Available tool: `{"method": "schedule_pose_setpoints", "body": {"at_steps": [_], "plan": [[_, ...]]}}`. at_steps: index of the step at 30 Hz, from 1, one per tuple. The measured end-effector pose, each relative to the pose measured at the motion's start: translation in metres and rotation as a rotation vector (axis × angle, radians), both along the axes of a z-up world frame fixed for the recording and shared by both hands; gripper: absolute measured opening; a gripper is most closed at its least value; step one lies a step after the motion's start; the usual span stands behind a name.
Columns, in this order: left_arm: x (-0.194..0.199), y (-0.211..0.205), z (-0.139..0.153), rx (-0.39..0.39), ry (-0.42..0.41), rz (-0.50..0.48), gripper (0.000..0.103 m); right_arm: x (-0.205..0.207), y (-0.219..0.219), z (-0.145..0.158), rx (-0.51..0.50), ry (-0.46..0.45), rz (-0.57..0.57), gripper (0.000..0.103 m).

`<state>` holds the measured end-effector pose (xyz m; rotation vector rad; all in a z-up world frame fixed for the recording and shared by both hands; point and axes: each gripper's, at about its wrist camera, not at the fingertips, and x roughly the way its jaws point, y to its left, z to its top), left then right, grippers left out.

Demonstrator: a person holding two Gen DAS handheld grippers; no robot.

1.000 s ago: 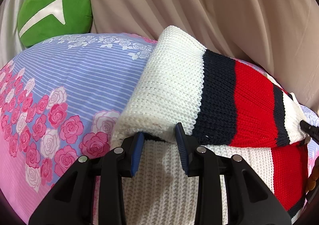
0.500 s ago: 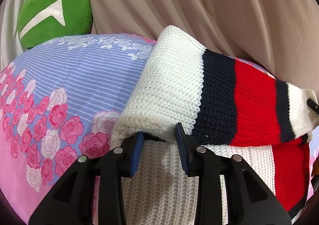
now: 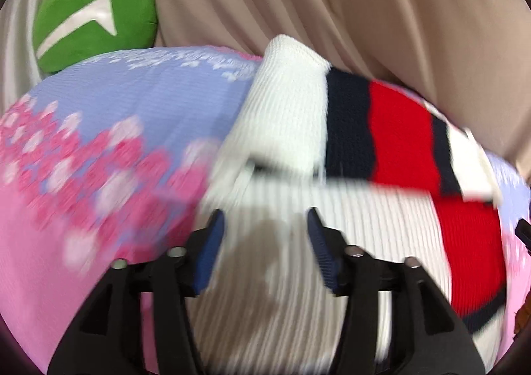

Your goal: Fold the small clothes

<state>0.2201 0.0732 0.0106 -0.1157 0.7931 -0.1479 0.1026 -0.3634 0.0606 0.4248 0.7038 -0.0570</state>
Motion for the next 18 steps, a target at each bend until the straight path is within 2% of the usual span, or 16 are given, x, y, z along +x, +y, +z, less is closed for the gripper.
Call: {"method": "schedule_pose_setpoints", "body": {"at_steps": [3,6,8,9,11,13,15,17,18], "plan": [[-0.06,0.018,0.002,-0.015,0.026,-0.057,0.073,-0.087,0.01,-0.024,0.024,0.049,0.014,0.054],[-0.117,0.035,-0.003,-0.063,0.075,-0.093,0.078,-0.139,0.016,-0.049,0.096,0.062,0.016,0.06],[-0.142,0.042,-0.008,-0.11,0.106,-0.103,0.08,-0.165,0.031,-0.058,0.12,0.032,0.015,0.063],[-0.151,0.044,-0.011,-0.134,0.119,-0.105,0.08,-0.165,0.038,-0.059,0.128,0.029,0.022,0.066],[-0.167,0.049,-0.018,-0.208,0.158,-0.112,0.08,-0.169,0.05,-0.067,0.181,0.014,0.057,0.066],[-0.178,0.049,-0.02,-0.246,0.151,-0.099,0.08,-0.167,0.064,-0.074,0.226,0.006,0.092,0.068],[-0.186,0.043,-0.023,-0.281,0.147,-0.103,0.08,-0.167,0.079,-0.07,0.191,0.0,0.095,0.073],[-0.186,0.04,-0.025,-0.284,0.135,-0.095,0.075,-0.159,0.086,-0.07,0.234,-0.005,0.119,0.073],[-0.186,0.038,-0.025,-0.271,0.126,-0.089,0.068,-0.154,0.087,-0.071,0.243,-0.006,0.111,0.073]]}}
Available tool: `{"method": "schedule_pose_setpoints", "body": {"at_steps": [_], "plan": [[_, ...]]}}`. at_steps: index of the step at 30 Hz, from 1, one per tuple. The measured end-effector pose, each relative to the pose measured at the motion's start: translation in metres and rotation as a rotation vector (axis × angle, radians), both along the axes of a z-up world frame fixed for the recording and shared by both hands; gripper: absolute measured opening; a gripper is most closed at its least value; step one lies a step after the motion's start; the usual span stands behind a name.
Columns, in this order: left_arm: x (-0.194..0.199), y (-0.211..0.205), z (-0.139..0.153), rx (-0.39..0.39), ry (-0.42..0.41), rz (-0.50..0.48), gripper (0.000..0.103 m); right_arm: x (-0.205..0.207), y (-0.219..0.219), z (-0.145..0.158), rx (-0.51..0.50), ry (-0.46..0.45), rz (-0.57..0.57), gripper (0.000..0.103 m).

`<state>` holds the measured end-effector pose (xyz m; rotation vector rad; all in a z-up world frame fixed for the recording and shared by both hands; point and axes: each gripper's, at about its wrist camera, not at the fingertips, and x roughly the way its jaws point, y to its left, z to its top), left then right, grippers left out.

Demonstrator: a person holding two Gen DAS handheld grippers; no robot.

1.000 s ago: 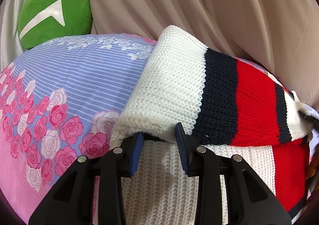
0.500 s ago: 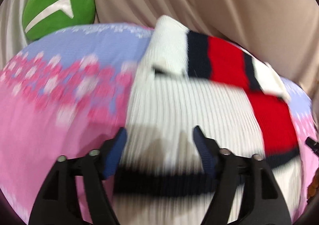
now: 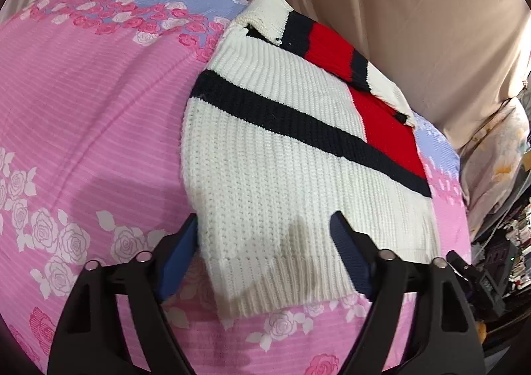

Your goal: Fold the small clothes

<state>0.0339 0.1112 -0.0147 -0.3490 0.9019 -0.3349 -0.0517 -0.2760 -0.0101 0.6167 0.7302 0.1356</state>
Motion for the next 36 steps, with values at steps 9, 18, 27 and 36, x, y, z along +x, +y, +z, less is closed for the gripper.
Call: {"method": "schedule_pose_setpoints", "body": {"at_steps": [9,18,27,36], "plan": [[-0.008,0.001,0.017,-0.005,-0.051,0.025,0.005,0.006,0.013,0.011,-0.039,-0.052,-0.05,0.012],[-0.112,0.021,0.081,0.009,-0.271,-0.067,0.004,-0.098,0.019,0.06,-0.14,-0.209,-0.064,0.007],[-0.228,0.054,0.142,-0.034,-0.477,-0.143,0.004,-0.222,0.026,0.128,-0.123,-0.452,0.008,0.006],[-0.13,0.031,0.197,0.021,-0.539,-0.067,0.004,-0.146,0.006,0.203,-0.172,-0.647,0.0,0.005]]}}
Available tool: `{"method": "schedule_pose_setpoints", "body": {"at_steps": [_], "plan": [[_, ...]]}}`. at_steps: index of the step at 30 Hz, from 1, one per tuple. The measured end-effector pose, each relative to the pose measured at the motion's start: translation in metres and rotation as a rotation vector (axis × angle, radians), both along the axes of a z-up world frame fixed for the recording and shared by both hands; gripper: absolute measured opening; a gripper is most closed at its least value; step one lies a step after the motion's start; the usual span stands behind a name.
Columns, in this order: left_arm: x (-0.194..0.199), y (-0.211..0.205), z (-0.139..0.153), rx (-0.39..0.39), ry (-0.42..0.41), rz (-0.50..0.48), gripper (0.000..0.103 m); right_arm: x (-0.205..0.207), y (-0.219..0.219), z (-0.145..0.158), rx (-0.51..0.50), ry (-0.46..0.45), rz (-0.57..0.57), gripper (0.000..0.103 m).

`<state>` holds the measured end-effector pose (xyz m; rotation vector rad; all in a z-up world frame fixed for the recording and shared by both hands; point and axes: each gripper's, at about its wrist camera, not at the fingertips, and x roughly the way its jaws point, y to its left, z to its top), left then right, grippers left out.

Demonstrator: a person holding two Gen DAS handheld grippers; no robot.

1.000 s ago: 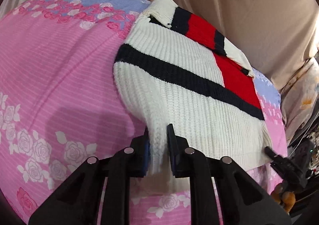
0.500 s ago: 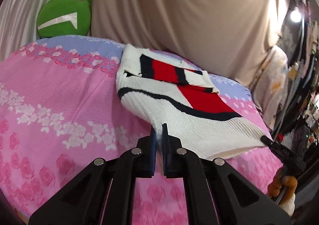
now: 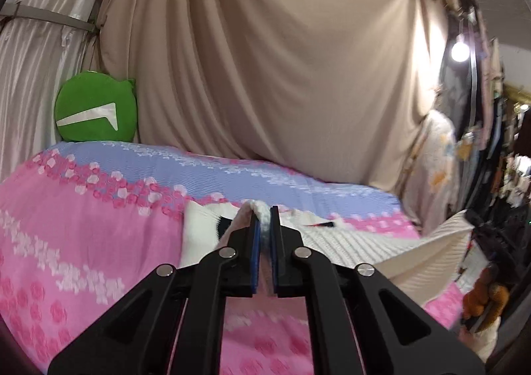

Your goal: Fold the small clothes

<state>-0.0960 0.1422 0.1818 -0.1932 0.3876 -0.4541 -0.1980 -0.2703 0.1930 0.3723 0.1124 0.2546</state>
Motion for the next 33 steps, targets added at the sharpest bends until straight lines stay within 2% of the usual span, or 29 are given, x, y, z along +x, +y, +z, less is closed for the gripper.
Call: {"method": "schedule_pose_setpoints", "body": {"at_steps": [3,7,9,12,16,18,19,20,21,22,24,26,28,31,32,33], "plan": [[0.07,-0.027,-0.013,0.083,0.062,0.074,0.005,0.082,-0.015,-0.013,0.021,0.104,-0.036,0.005],[0.168,-0.063,-0.061,0.211,0.199,0.164,0.005,0.173,-0.033,-0.056,0.095,0.259,-0.057,0.005],[0.207,-0.07,-0.089,0.231,0.28,0.192,0.005,0.215,-0.042,-0.08,0.122,0.331,-0.072,0.005],[0.25,-0.077,-0.129,0.255,0.375,0.206,0.005,0.262,-0.053,-0.116,0.127,0.432,-0.103,0.005],[0.28,-0.08,-0.168,0.27,0.433,0.224,0.008,0.308,-0.06,-0.159,0.118,0.571,-0.123,0.007],[0.278,-0.076,-0.172,0.248,0.395,0.21,0.01,0.307,-0.061,-0.162,0.14,0.569,-0.125,0.012],[0.275,-0.074,-0.17,0.238,0.383,0.199,0.012,0.295,-0.064,-0.154,0.145,0.508,-0.15,0.014],[0.271,-0.071,-0.166,0.221,0.372,0.187,0.014,0.284,-0.066,-0.147,0.142,0.466,-0.171,0.021],[0.264,-0.064,-0.159,0.193,0.353,0.176,0.026,0.269,-0.068,-0.138,0.139,0.421,-0.194,0.036],[0.257,-0.059,-0.152,0.181,0.331,0.186,0.062,0.258,-0.069,-0.133,0.14,0.397,-0.195,0.048],[0.229,-0.045,-0.135,0.15,0.224,0.219,0.092,0.239,-0.069,-0.127,0.125,0.387,-0.166,0.054],[0.212,-0.04,-0.128,0.161,0.189,0.184,0.092,0.22,-0.063,-0.133,0.092,0.413,-0.134,0.061],[0.2,-0.041,-0.135,0.205,0.245,0.134,0.092,0.208,-0.056,-0.146,0.075,0.449,-0.125,0.068],[0.187,-0.041,-0.162,0.215,0.345,0.076,0.091,0.2,-0.042,-0.173,0.03,0.517,-0.124,0.069],[0.184,-0.041,-0.171,0.219,0.379,0.075,0.087,0.2,-0.037,-0.18,0.001,0.536,-0.128,0.067],[0.182,-0.04,-0.18,0.223,0.404,0.072,0.07,0.199,-0.034,-0.183,-0.031,0.541,-0.137,0.054]]}}
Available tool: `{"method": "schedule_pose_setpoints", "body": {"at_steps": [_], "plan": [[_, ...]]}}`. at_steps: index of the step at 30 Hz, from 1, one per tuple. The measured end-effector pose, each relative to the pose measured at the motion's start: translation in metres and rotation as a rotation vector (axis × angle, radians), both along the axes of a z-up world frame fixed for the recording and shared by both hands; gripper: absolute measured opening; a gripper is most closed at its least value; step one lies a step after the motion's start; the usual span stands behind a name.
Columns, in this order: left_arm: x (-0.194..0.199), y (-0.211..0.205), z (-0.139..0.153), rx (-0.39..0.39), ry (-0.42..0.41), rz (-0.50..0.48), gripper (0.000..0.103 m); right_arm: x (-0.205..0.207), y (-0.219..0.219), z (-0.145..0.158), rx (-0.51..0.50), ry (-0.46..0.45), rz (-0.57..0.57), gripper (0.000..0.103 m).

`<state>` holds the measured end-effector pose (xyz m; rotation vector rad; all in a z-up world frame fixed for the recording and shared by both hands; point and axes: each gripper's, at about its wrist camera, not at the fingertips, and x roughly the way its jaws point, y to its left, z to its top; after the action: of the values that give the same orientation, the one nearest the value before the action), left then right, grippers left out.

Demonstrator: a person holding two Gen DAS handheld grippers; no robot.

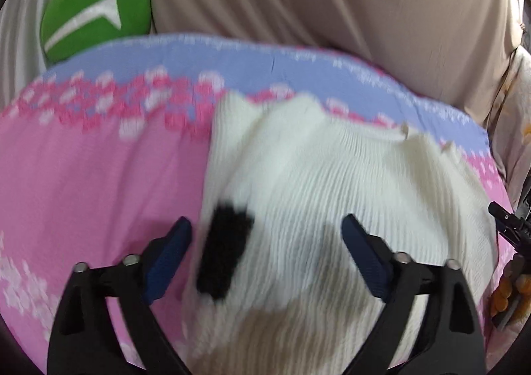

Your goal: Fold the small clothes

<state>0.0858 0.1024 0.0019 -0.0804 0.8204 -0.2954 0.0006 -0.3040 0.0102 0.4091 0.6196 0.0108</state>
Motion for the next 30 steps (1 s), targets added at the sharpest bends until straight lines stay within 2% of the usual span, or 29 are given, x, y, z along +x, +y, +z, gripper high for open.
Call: {"method": "schedule_pose_setpoints", "body": {"at_steps": [1,2,3,4,6,8,10,11,12,14,15,16,17,18,19,22,25,27,28,29,30], "plan": [[-0.001,0.0,-0.007,0.013,0.011,0.003,0.061,0.001,0.004,0.0,-0.031,0.012,0.016,0.02],[-0.005,0.0,-0.006,0.028,-0.011,0.02,0.053,0.001,0.005,0.003,-0.021,0.015,0.033,0.013],[-0.008,0.001,-0.003,0.037,-0.024,0.032,0.03,-0.003,0.002,0.009,0.005,-0.022,0.029,0.013],[-0.011,0.004,0.003,0.036,-0.034,0.049,0.019,-0.01,-0.002,0.017,0.026,-0.066,0.026,0.012],[-0.015,0.016,0.017,-0.026,-0.046,0.061,0.007,-0.025,-0.01,0.034,0.061,-0.141,0.004,0.009],[-0.014,0.027,0.024,-0.036,-0.047,0.087,0.007,-0.032,-0.024,0.038,0.085,-0.16,-0.046,0.008],[-0.004,0.029,0.012,0.001,-0.009,0.11,0.008,-0.019,-0.04,0.016,0.122,-0.062,-0.073,0.008],[0.002,0.028,0.002,0.017,0.021,0.112,0.008,-0.004,-0.047,-0.006,0.143,0.04,-0.069,0.008],[0.005,0.025,-0.008,0.035,0.023,0.118,0.01,-0.002,-0.05,-0.016,0.175,0.046,-0.071,0.006],[-0.002,0.021,-0.003,0.084,-0.02,0.136,0.016,-0.009,-0.049,0.002,0.146,0.018,-0.063,0.011],[-0.007,0.02,0.006,0.072,-0.033,0.139,0.018,-0.015,-0.046,0.017,0.094,-0.023,-0.094,0.019],[-0.011,0.021,0.014,0.051,-0.048,0.128,0.024,-0.02,-0.044,0.029,0.052,-0.05,-0.115,0.033],[-0.013,0.02,0.022,0.04,-0.07,0.121,0.029,-0.02,-0.04,0.039,0.028,-0.071,-0.112,0.043],[-0.014,0.017,0.032,0.037,-0.096,0.111,0.045,-0.018,-0.038,0.048,0.016,-0.091,-0.098,0.056],[-0.012,0.012,0.042,0.038,-0.128,0.094,0.057,-0.015,-0.035,0.054,0.007,-0.105,-0.083,0.06],[0.007,-0.011,0.057,0.057,-0.162,0.053,0.059,0.014,-0.019,0.064,-0.045,-0.097,-0.033,0.062],[0.045,-0.035,0.048,0.06,-0.093,-0.018,0.068,0.054,-0.005,0.055,-0.101,-0.024,0.011,0.067],[0.067,-0.048,0.034,0.07,-0.026,-0.05,0.068,0.084,0.004,0.04,-0.149,0.052,0.05,0.067],[0.078,-0.053,0.024,0.089,0.004,-0.059,0.061,0.094,0.008,0.032,-0.18,0.093,0.055,0.065],[0.085,-0.057,0.016,0.111,0.018,-0.05,0.051,0.103,0.011,0.025,-0.202,0.13,0.064,0.056],[0.088,-0.058,0.011,0.133,0.026,-0.046,0.023,0.109,0.012,0.021,-0.205,0.152,0.085,0.02]]}}
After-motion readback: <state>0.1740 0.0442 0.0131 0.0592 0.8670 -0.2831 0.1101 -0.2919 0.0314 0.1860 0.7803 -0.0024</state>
